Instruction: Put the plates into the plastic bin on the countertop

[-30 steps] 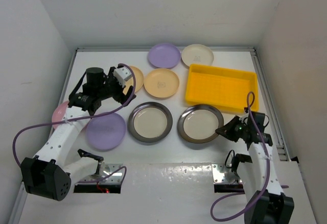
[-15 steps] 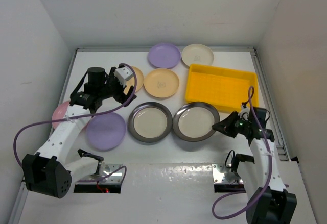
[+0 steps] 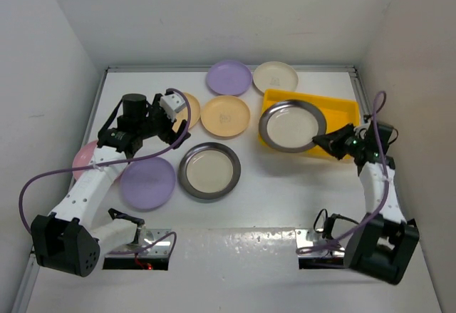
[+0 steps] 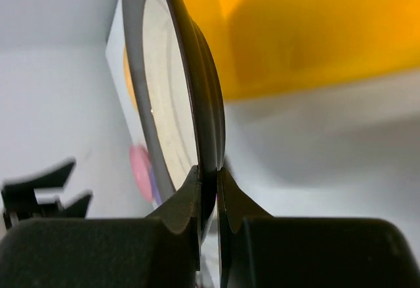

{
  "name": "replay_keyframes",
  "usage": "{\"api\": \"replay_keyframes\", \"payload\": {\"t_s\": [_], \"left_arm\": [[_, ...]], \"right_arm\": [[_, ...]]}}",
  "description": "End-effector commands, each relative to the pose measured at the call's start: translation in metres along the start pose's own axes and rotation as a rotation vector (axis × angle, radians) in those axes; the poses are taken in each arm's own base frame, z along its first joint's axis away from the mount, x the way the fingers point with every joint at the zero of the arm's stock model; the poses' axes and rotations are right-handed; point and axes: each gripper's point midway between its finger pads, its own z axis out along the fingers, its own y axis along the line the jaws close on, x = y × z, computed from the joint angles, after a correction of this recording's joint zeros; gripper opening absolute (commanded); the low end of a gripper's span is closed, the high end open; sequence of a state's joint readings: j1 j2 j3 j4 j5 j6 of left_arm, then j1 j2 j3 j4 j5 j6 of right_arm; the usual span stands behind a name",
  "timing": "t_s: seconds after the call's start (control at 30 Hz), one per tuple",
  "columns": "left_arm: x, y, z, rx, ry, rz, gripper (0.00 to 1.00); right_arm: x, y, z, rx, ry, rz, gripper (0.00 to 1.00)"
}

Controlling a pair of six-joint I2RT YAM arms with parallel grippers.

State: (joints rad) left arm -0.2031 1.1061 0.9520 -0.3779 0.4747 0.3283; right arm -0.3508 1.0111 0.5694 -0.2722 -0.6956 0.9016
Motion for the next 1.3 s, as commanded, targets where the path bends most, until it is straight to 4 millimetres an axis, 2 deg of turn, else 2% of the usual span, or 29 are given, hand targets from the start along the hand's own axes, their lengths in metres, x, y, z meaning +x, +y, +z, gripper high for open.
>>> {"api": "replay_keyframes", "payload": {"t_s": [0.0,0.03,0.07,0.1,0.13,0.17,0.2,0.3,0.33,0.37,0.5,0.57,0.6,0.63,0.67,0.7,0.73,0.77,0.8,0.83,0.9,0.93,0.97,1.07,1.1,1.13,1.17,1.2,1.27], "left_arm": [[-0.013,0.001,-0.003,-0.001,-0.045,0.025,0.94],[-0.01,0.0,-0.002,0.002,-0.038,0.021,0.94],[-0.01,0.0,-0.002,0.002,-0.037,0.021,0.94],[-0.009,0.003,-0.003,-0.006,-0.036,0.017,0.94],[-0.009,0.003,-0.003,-0.006,-0.036,0.017,0.94],[-0.008,0.006,-0.004,-0.016,-0.035,0.012,0.94],[-0.008,0.006,-0.004,-0.016,-0.035,0.012,0.94],[-0.002,0.009,-0.004,-0.022,-0.026,0.013,0.94],[-0.002,0.009,-0.004,-0.022,-0.026,0.013,0.94],[-0.002,0.009,-0.004,-0.022,-0.026,0.013,0.94],[-0.002,0.011,-0.005,-0.03,-0.024,0.009,0.94],[-0.002,0.011,-0.005,-0.03,-0.024,0.009,0.94],[-0.002,0.011,-0.005,-0.03,-0.024,0.009,0.94],[-0.003,0.012,-0.005,-0.034,-0.032,0.013,0.94],[0.0,0.011,-0.004,-0.03,-0.024,0.009,0.94],[0.0,0.01,-0.004,-0.022,-0.028,0.009,0.94],[0.001,0.013,-0.005,-0.03,-0.027,0.005,0.95],[0.001,0.013,-0.005,-0.03,-0.027,0.005,0.95],[0.001,0.013,-0.005,-0.03,-0.027,0.005,0.95],[0.005,0.011,-0.004,-0.027,-0.02,0.0,0.95],[0.005,0.011,-0.004,-0.027,-0.019,0.0,0.95],[0.009,0.01,-0.003,-0.023,-0.012,-0.004,0.95],[0.009,0.01,-0.003,-0.023,-0.012,-0.004,0.95],[0.011,0.01,-0.001,-0.02,-0.005,-0.009,0.96],[0.011,0.01,-0.001,-0.02,-0.005,-0.009,0.96],[0.01,0.009,-0.001,-0.012,-0.009,-0.009,0.96],[0.01,0.009,-0.001,-0.012,-0.009,-0.009,0.96],[0.013,0.009,0.001,-0.008,-0.001,-0.013,0.96],[0.01,0.008,0.002,-0.002,-0.013,-0.009,0.96]], "right_arm": [[-0.074,0.041,-0.003,-0.101,-0.17,-0.08,0.0],[-0.088,0.035,0.0,-0.047,-0.206,-0.14,0.0],[-0.082,0.006,0.013,0.038,-0.128,-0.061,0.0],[-0.09,0.009,0.014,0.051,-0.133,-0.077,0.0],[-0.09,-0.005,0.022,0.086,-0.099,-0.083,0.0],[-0.099,0.001,0.024,0.082,-0.102,-0.094,0.0],[-0.1,-0.005,0.029,0.091,-0.085,-0.082,0.0],[-0.109,-0.008,0.039,0.093,-0.074,-0.092,0.0],[-0.112,-0.016,0.046,0.1,-0.061,-0.088,0.0],[-0.117,-0.011,0.048,0.087,-0.064,-0.101,0.0],[-0.124,-0.031,0.055,0.111,-0.054,-0.093,0.0],[-0.129,-0.049,0.058,0.136,-0.059,-0.058,0.0],[-0.134,-0.052,0.057,0.144,-0.063,-0.059,0.06],[-0.127,-0.061,0.056,0.174,-0.023,-0.038,0.18],[-0.119,-0.076,0.062,0.204,0.028,-0.001,0.5],[-0.133,-0.067,0.063,0.201,0.029,-0.062,0.61],[-0.131,-0.071,0.063,0.215,0.06,-0.082,0.69],[-0.116,-0.078,0.064,0.261,0.152,-0.024,0.78],[-0.124,-0.078,0.063,0.294,0.147,-0.065,0.8],[-0.117,-0.083,0.061,0.328,0.184,-0.072,0.82],[-0.113,-0.074,0.059,0.37,0.192,-0.133,0.83],[-0.125,-0.082,0.05,0.483,0.13,-0.184,0.83],[-0.119,-0.067,0.054,0.494,0.124,-0.245,0.83],[-0.13,-0.06,0.046,0.687,0.006,-0.401,0.84],[-0.128,-0.047,0.044,0.697,-0.021,-0.444,0.84],[-0.132,-0.042,0.04,0.726,-0.056,-0.463,0.84],[-0.127,-0.036,0.043,0.735,-0.06,-0.488,0.84],[-0.123,-0.02,0.048,0.697,-0.08,-0.525,0.84],[-0.107,-0.004,0.063,0.603,-0.052,-0.565,0.84]]}}
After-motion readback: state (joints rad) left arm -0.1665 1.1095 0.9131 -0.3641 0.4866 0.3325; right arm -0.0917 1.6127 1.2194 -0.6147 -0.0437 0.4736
